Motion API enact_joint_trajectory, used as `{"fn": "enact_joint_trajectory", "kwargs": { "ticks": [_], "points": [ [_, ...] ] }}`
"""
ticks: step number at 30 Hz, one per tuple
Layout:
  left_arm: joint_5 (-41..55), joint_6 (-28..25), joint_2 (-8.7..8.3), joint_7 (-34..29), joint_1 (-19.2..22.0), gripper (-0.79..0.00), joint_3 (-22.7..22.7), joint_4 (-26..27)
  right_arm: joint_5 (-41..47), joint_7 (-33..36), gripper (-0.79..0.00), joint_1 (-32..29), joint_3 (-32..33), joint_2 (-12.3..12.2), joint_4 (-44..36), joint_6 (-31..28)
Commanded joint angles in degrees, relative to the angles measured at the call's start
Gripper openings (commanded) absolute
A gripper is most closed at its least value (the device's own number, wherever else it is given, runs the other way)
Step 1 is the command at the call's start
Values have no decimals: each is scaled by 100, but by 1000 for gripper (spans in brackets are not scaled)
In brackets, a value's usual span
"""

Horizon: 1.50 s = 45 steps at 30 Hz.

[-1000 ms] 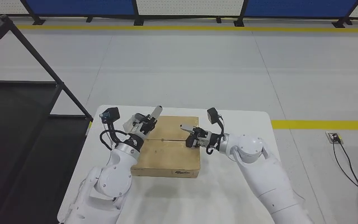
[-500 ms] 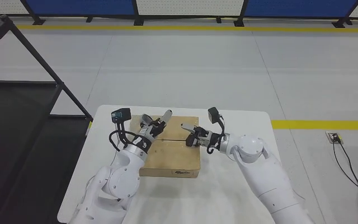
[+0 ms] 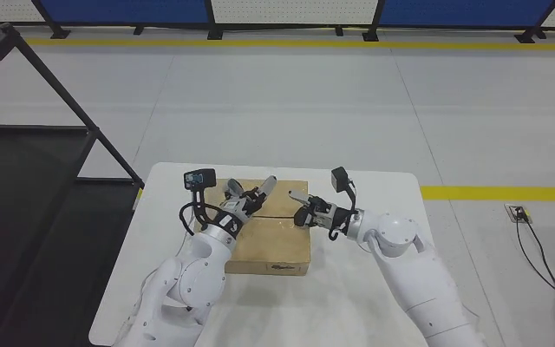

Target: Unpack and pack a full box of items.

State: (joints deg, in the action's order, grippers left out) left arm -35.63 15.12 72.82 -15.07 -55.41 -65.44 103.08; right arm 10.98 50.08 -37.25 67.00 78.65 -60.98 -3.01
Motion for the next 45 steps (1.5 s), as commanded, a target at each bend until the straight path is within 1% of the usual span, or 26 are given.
{"fn": "enact_joint_trajectory", "kwargs": {
  "ticks": [1, 9, 30, 38, 45],
  "points": [
    [-115, -6, 9, -20, 6, 0, 43, -12, 46, -21, 0, -47, 36, -12, -22, -53],
    [-424, -16, 51, -53, 17, 0, 184, 4, 59, -27, 0, -255, 230, -97, -222, -65],
    [-1136, 2, 167, -180, 32, 0, 451, -91, 277, -217, 0, -1201, 939, -347, -1068, -377],
    [-1513, -45, 213, -219, 42, 0, 594, -160, 349, -250, 0, -1441, 1067, -409, -1258, -457],
    [-1805, -39, 267, -351, 148, 0, 721, -285, 416, -251, 0, -1545, 1111, -448, -1264, -512]
  ]
}}
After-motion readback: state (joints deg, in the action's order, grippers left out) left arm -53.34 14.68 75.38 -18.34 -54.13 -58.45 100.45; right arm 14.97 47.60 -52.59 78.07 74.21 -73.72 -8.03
